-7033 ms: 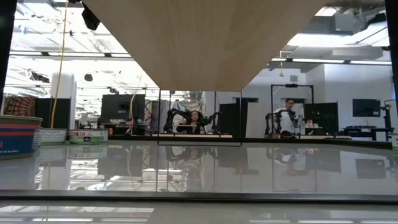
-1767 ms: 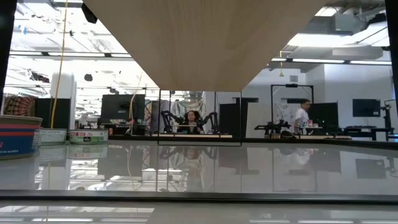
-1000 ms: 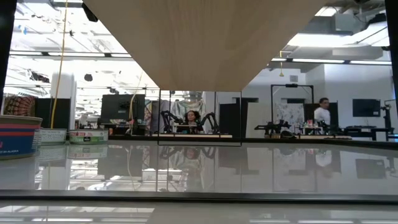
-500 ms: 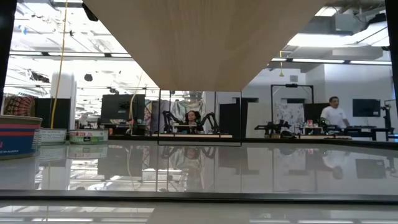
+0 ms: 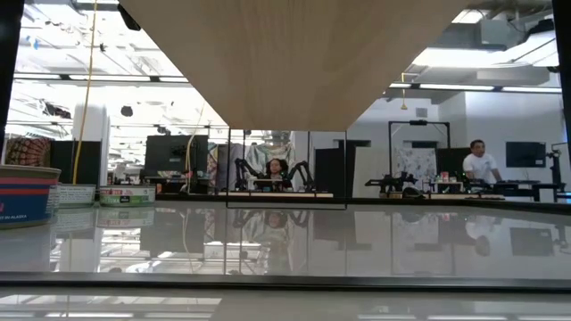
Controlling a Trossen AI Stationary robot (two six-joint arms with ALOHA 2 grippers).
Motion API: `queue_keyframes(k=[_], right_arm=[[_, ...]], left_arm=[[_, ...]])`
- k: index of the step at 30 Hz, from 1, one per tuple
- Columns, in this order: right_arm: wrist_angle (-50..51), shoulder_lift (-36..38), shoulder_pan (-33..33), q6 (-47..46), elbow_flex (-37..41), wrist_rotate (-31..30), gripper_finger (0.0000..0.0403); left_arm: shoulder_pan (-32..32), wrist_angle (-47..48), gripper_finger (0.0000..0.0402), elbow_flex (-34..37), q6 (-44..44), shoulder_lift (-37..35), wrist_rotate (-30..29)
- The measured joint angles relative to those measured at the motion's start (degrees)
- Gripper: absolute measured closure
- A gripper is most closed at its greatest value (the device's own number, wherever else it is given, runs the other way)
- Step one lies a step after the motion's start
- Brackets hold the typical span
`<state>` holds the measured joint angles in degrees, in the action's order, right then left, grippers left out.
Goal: Stack canned seafood by type on shelf
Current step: Stack the green tuna can on top of the green tuna can on the shelf, then stack the green tuna can on top of the stacked green tuna cans on the shelf
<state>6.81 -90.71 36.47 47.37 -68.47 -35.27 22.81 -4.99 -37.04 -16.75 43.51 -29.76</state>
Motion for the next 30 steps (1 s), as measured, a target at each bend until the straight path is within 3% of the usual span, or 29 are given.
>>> queue_keyframes(k=[17, 24, 27, 30], right_arm=[[0.6, 0.1, 0.4, -4.0, -0.3, 1.4, 0.0101], [1.9, 3.0, 3.4, -4.8, -0.3, -5.2, 0.0101], [8.0, 6.6, 5.3, -15.6, -0.3, -7.5, 0.0101], [20.5, 10.4, 5.9, -38.9, -0.3, -7.7, 0.0101]], left_arm=[[0.0, 0.0, 0.0086, 0.0, 0.3, 0.0, 0.9], [0.0, 0.4, 0.0086, 0.0, 0.1, 0.0, 2.2], [0.0, 0.5, 0.0086, 0.0, 1.0, 0.0, 2.5], [0.5, 0.8, 0.0086, 0.0, 2.4, 0.0, 2.5]])
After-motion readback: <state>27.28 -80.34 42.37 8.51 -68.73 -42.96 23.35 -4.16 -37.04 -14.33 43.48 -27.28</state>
